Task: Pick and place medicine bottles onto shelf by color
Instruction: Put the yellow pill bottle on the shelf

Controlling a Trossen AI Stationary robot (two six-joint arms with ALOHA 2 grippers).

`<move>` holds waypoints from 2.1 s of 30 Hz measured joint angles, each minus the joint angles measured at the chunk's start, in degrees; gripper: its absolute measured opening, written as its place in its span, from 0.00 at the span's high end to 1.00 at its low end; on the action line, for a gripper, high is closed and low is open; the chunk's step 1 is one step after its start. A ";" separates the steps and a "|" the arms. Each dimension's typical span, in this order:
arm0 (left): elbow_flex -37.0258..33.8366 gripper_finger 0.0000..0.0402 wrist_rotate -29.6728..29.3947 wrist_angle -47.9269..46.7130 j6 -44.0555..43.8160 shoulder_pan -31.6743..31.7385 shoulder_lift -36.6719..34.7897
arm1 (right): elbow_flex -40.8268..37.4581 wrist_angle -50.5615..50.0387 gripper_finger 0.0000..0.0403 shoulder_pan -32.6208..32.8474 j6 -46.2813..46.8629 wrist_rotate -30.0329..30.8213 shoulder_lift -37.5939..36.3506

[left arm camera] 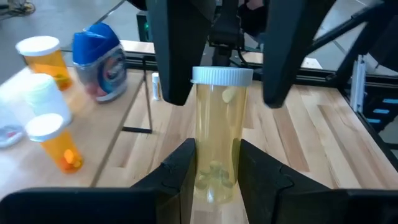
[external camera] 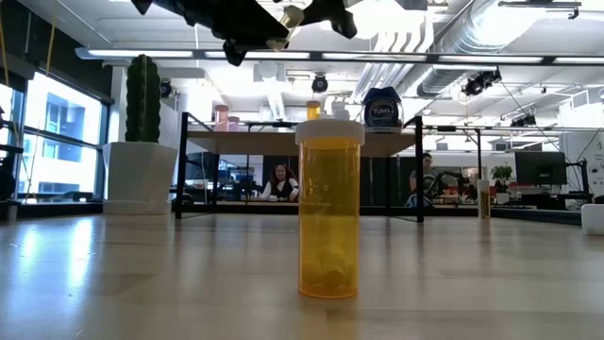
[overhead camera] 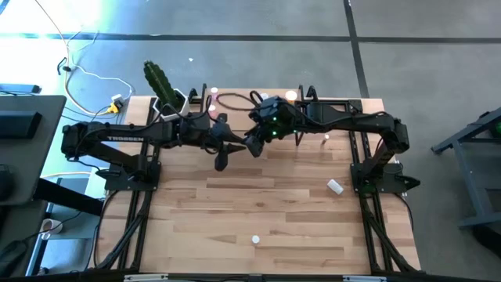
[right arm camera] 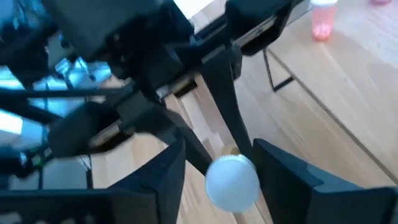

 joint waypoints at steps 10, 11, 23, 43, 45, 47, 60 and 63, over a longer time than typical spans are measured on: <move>-0.01 0.77 -0.19 0.25 -0.01 6.68 -3.13 | 0.00 13.19 0.53 -4.23 0.54 0.25 -0.15; -0.01 0.77 -0.16 0.27 0.00 7.57 -3.54 | 0.00 14.49 0.53 -4.70 -0.06 0.62 -0.15; -0.01 0.77 -0.28 5.51 0.00 15.44 -7.15 | 0.00 28.29 0.53 -8.02 -9.50 13.76 -0.13; -0.01 0.77 -10.71 19.14 3.49 16.23 -6.69 | 0.00 35.02 0.53 -8.27 -39.71 11.74 -0.09; -0.01 0.77 -10.69 19.89 3.95 16.21 -6.69 | 0.00 34.91 0.53 -8.81 -39.98 10.19 -0.07; -0.01 0.77 -10.50 20.32 3.93 16.21 -6.69 | 0.00 34.89 0.53 -9.70 -38.66 8.40 -0.07; -0.01 0.77 -10.27 24.36 3.45 15.80 -2.91 | -0.02 36.09 0.53 -12.04 -36.60 3.61 1.49; -0.01 0.77 -10.23 25.21 3.46 15.80 -2.06 | 0.00 36.27 0.53 -12.04 -36.23 4.69 1.85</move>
